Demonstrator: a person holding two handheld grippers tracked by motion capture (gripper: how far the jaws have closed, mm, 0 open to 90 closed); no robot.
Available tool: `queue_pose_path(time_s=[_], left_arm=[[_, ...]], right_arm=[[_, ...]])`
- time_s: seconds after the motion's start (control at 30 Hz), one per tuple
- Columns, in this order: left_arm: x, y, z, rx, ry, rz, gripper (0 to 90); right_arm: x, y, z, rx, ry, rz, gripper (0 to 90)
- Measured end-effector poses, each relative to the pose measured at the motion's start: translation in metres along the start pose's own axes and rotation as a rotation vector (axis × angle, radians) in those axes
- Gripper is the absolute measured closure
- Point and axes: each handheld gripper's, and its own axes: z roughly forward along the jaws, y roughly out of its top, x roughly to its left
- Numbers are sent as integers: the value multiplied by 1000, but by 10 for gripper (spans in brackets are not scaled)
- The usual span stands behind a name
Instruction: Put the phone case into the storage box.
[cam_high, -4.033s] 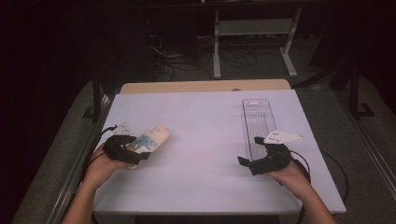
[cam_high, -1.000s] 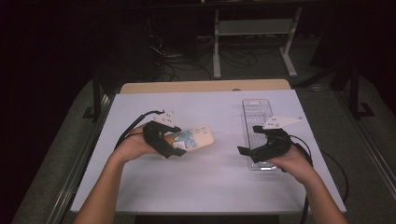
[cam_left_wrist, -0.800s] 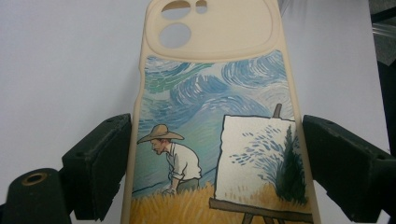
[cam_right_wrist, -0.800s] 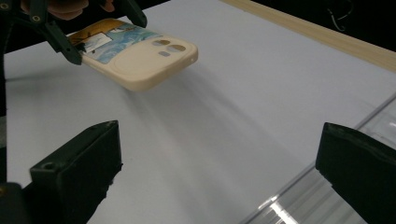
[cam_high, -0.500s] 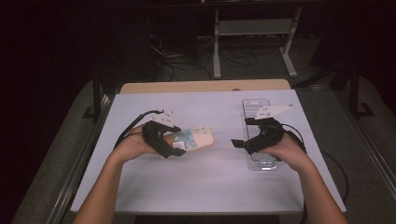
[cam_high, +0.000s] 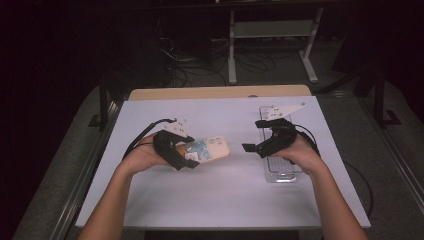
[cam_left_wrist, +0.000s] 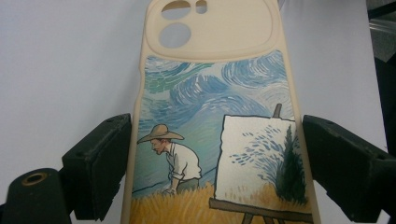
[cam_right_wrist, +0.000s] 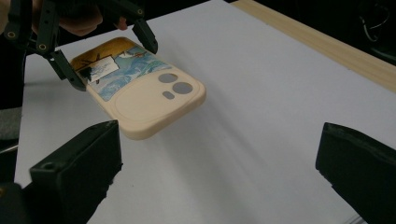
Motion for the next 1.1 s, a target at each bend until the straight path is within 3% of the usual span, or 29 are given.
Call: queue_pose_path(time_s=[0.2, 0.47, 1.1], left_arm=[[0, 0, 1, 12, -1, 12, 111], [-2, 1, 1, 7, -6, 31, 111], [-13, 4, 11, 21, -72, 89, 111]], right_arm=[[-6, 4, 6, 16, 1, -1, 0], [-10, 2, 14, 10, 41, -15, 0], [10, 3, 18, 60, 137, -69, 0]])
